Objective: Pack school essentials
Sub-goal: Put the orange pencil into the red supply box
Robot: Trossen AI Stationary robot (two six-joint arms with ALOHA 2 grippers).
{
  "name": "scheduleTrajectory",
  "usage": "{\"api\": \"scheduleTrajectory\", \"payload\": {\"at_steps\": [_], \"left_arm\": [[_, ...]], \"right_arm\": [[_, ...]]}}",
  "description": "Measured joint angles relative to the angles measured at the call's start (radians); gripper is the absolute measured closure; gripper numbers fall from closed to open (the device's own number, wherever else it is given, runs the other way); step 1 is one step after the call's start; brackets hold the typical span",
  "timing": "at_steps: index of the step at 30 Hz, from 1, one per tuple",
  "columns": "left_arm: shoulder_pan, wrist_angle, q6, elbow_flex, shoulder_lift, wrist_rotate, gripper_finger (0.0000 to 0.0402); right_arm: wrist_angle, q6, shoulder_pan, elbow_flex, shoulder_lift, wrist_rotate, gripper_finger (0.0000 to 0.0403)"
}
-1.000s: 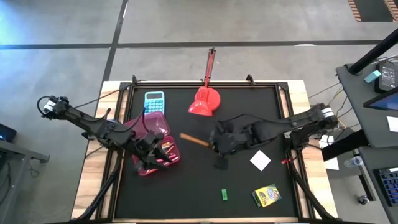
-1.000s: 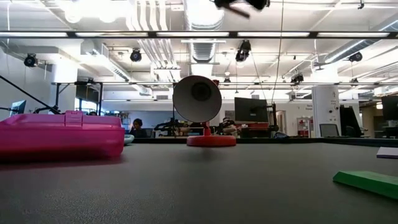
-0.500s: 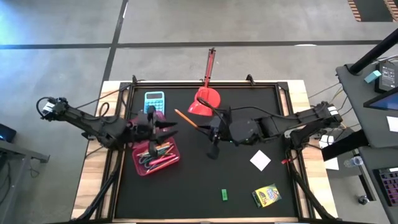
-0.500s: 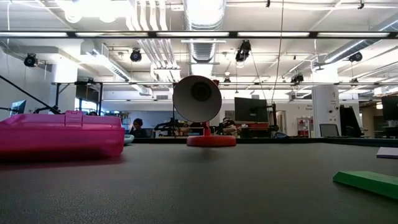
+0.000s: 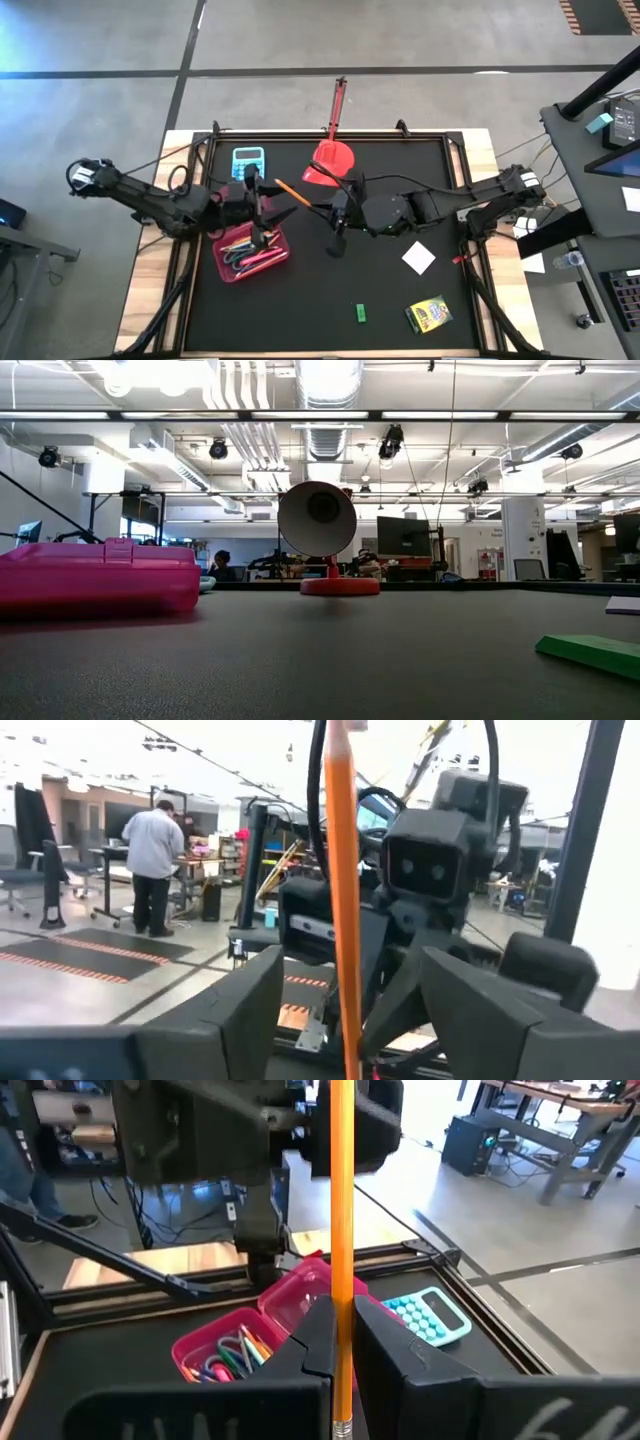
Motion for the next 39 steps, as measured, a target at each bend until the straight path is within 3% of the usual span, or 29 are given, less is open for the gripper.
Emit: {"api": "scheduleTrajectory", "payload": {"at_steps": [15,22,30,39], "left_arm": [[0.006,0.199,-0.004,0.0,0.087,0.009,0.0183],[0.008,0.268,-0.002,0.0,0.141,0.038,0.025],[0.014,0.266,0.023,0.0,0.142,0.054,0.0383],[0.014,0.261,0.023,0.0,0.139,0.071,0.0394]], "right_arm": [[0.0,0.002,0.0,0.007,-0.001,0.003,0.039],[-0.006,-0.005,0.0,0.007,-0.001,0.0,0.039],[-0.007,-0.008,0.002,0.007,-0.001,-0.007,0.039],[-0.02,0.04,0.002,0.007,-0.001,-0.006,0.0373]]}}
